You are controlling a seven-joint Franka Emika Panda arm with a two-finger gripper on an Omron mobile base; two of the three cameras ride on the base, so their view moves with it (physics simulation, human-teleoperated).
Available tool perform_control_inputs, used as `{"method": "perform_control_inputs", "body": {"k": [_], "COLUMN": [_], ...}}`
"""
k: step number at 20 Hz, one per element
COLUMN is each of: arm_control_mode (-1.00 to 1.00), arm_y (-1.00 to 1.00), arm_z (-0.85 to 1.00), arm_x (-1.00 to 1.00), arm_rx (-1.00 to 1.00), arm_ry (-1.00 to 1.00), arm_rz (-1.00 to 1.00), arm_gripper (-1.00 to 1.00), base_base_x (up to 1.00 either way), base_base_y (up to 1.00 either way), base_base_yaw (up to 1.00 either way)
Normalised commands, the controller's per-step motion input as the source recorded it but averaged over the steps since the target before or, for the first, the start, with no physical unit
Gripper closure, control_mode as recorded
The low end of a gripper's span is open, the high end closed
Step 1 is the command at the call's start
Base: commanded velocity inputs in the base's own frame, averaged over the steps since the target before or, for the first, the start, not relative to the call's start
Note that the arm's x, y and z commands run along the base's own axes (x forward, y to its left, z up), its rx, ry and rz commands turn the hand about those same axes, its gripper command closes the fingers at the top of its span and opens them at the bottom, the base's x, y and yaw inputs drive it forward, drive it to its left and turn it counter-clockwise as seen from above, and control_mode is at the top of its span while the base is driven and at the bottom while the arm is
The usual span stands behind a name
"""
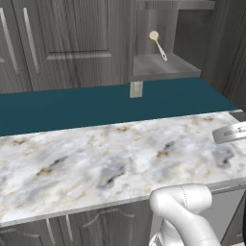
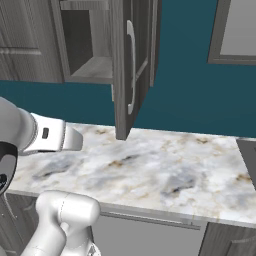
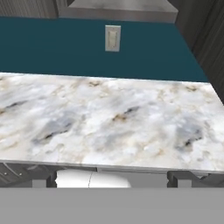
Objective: Pick up the bar soap and dish brush from the sink, and place them back in the cabinet, and close the cabinet door.
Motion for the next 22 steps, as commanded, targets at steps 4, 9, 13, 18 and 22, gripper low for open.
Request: {"method": "perform_control_inputs", "body": {"k": [4,9,13,18,22], "arm_control_mode": [1.00,1.00,1.00,1.00,1.00], "arm_y": [0.00,0.00,0.00,0.00,0.00], "arm_z": [0.00,0.00,0.00,0.00,0.00], "arm_x": [0.00,0.00,0.00,0.00,0.00], "arm_rx": [0.00,0.00,0.00,0.00,0.00], "arm_ry": [0.00,0.00,0.00,0.00,0.00], "arm_rz": [0.00,0.00,0.00,0.00,0.00], "arm_gripper": [-1.00,-1.00,-1.00,-1.00,-1.00], "base_base_x": [0.00,-0.23,-0.59,-0.47,-0.06], "base_base_y": [0.00,-0.12,-0.29,-0.47,-0.59], "base_base_yaw": [0.00,0.00,0.00,0.00,-0.02]}}
